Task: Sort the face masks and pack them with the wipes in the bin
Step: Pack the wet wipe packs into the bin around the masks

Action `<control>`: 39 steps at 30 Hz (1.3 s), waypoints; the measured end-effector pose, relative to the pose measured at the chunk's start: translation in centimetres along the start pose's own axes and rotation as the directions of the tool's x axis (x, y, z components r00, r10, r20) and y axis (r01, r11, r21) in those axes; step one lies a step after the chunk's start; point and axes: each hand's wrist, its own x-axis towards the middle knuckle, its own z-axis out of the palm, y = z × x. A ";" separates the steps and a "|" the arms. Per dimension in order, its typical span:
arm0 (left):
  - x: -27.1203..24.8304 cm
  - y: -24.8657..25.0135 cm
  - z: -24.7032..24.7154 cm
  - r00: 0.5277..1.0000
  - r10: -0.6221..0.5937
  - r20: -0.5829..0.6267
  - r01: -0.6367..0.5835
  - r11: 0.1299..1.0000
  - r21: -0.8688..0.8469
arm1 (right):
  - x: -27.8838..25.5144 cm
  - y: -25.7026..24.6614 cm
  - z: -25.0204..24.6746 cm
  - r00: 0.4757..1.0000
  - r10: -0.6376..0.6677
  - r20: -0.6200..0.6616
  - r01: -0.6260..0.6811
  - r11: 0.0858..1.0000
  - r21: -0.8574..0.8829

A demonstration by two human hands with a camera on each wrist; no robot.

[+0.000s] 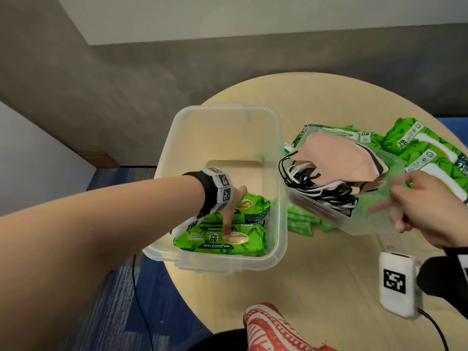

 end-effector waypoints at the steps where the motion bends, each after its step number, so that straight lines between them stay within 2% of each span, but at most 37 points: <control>1: 0.0 0.2 0.2 1.000 -0.003 -0.005 0.003 1.000 0.013 | 0.0 0.0 -0.1 1.000 -0.005 -0.006 0.005 1.000 0.004; 6: -0.7 0.9 0.3 1.000 -0.006 -0.011 0.007 0.998 0.056 | -0.5 -0.2 0.0 0.999 -0.032 -0.001 0.032 0.999 0.011; 12: -1.3 1.5 0.6 1.000 -0.016 -0.017 0.018 0.994 0.107 | -1.6 -0.5 0.1 0.993 -0.082 -0.083 0.083 0.997 0.006; 14: -2.1 1.4 0.4 0.998 0.002 -0.057 0.004 0.995 0.098 | -2.2 -1.1 -0.1 0.988 -0.109 -0.106 0.113 0.993 0.038; 16: -3.6 0.7 -0.1 0.985 0.008 -0.171 0.001 0.999 0.051 | -2.7 -1.8 0.0 0.982 -0.139 -0.128 0.148 0.987 0.058; 18: -5.7 -0.8 -0.6 0.945 -0.025 -0.325 -0.002 0.996 -0.084 | -3.3 -2.9 0.6 0.973 -0.190 -0.129 0.196 0.980 0.032; 21: -10.1 -4.0 -0.4 0.834 -0.148 -0.531 -0.047 0.941 -0.335 | -4.6 -5.1 2.8 0.967 -0.244 -0.070 0.244 0.970 -0.009; 24: -13.9 -7.6 2.4 0.714 -0.325 -0.620 -0.075 0.845 -0.529 | -5.5 -6.7 6.6 0.961 -0.272 0.057 0.277 0.944 -0.177; 26: -14.7 -9.2 5.7 0.650 -0.443 -0.617 -0.088 0.763 -0.641 | -5.8 -7.6 9.5 0.953 -0.259 0.157 0.296 0.907 -0.301; 27: -14.8 -9.4 7.5 0.660 -0.476 -0.581 -0.099 0.712 -0.695 | -5.8 -8.1 10.9 0.949 -0.233 0.210 0.297 0.883 -0.362; 28: -14.7 -9.4 9.2 0.702 -0.483 -0.523 -0.122 0.642 -0.757 | -5.9 -8.6 12.3 0.945 -0.193 0.266 0.295 0.853 -0.430; 30: -14.5 -8.4 12.2 0.804 -0.444 -0.396 -0.192 0.437 -0.879 | -5.7 -9.4 14.6 0.924 -0.096 0.371 0.302 0.779 -0.550; 32: -14.5 -7.2 13.9 0.858 -0.371 -0.355 -0.265 0.271 -0.925 | -5.1 -9.8 16.6 0.897 -0.009 0.442 0.310 0.726 -0.614; 34: -14.0 -6.7 14.8 0.870 -0.314 -0.380 -0.340 0.178 -0.924 | -4.1 -9.7 18.4 0.876 0.056 0.478 0.326 0.661 -0.676; 36: -13.3 -6.7 15.2 0.870 -0.288 -0.401 -0.376 0.139 -0.916 | -3.4 -9.6 19.5 0.868 0.109 0.484 0.334 0.592 -0.733; 39: -12.3 -7.1 15.7 0.871 -0.264 -0.415 -0.401 0.108 -0.910 | -3.6 -10.0 19.5 0.851 0.262 0.455 0.278 0.510 -0.814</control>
